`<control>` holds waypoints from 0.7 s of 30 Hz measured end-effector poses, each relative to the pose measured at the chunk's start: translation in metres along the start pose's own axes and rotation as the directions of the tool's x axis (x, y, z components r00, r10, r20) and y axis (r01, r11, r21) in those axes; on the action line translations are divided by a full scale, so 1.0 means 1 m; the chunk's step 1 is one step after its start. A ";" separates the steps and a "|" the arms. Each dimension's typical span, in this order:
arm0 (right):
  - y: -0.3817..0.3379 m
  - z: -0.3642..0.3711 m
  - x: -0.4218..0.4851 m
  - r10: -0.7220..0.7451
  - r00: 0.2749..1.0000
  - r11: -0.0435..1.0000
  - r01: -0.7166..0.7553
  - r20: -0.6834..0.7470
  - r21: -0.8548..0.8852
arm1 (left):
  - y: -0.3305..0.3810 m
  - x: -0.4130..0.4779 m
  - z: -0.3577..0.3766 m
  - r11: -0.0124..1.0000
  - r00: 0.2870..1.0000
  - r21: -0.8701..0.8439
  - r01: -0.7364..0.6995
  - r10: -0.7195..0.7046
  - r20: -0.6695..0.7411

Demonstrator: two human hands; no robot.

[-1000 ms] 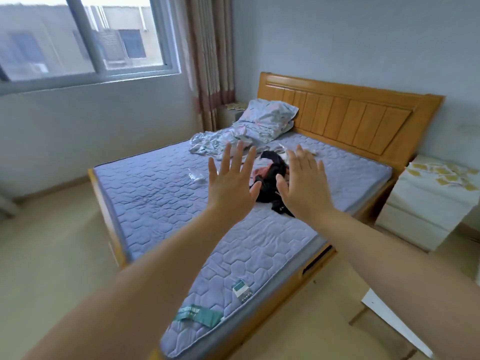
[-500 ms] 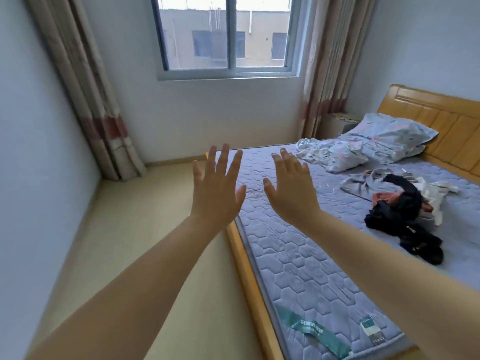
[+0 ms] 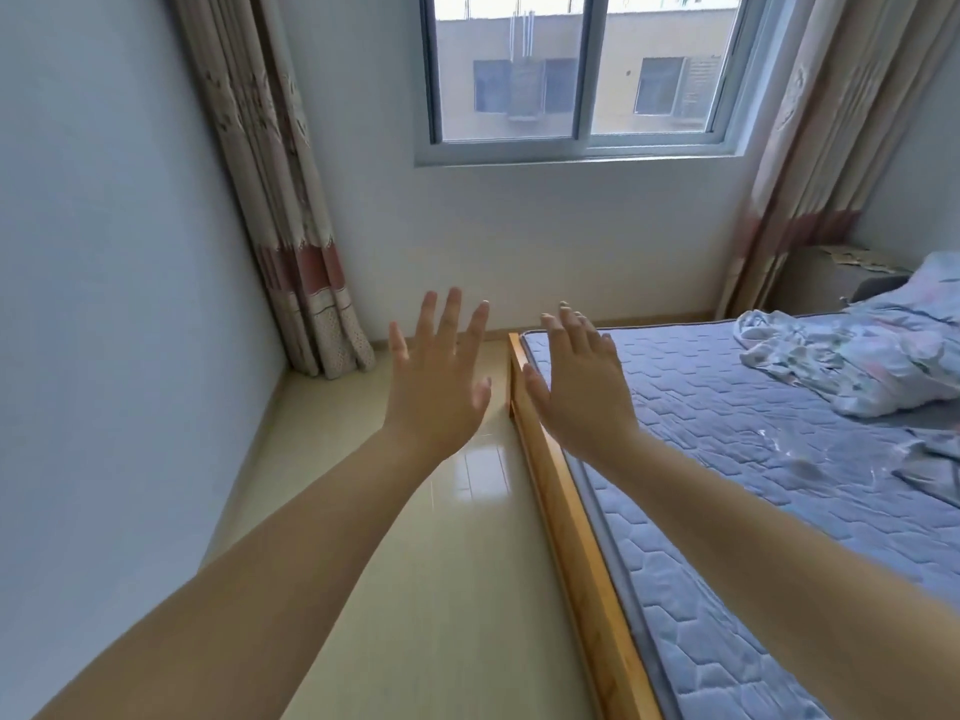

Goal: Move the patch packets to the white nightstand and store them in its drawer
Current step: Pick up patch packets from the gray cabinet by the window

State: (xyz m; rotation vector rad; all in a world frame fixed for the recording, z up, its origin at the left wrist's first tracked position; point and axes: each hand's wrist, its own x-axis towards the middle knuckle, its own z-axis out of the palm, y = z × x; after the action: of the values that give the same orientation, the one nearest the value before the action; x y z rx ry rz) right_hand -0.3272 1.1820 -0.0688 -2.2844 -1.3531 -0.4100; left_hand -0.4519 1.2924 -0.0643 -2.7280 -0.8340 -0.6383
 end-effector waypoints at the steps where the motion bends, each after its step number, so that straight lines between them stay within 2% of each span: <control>1: 0.000 0.013 0.028 0.005 1.000 1.000 -0.005 0.001 0.019 | -0.016 0.024 0.010 1.000 1.000 -0.010 0.009 -0.009 0.014; 10: -0.011 0.149 0.255 -0.040 0.999 0.998 0.038 0.032 0.042 | -0.144 0.196 0.128 0.994 0.993 -0.063 0.093 -0.088 0.083; 17: 0.003 0.287 0.423 0.048 0.992 0.999 -0.048 0.115 -0.002 | -0.255 0.344 0.257 0.993 0.977 -0.098 0.067 -0.045 0.210; 21: 0.018 0.343 0.513 0.104 0.986 0.995 -0.102 0.128 -0.025 | -0.301 0.438 0.321 0.989 0.961 -0.141 0.038 0.002 0.276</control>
State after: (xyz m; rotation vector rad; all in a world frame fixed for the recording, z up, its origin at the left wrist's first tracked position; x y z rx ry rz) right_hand -0.0597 1.7352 -0.1254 -2.4204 -1.2893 -0.2458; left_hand -0.1890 1.8516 -0.1199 -2.9921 -0.9047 -0.3369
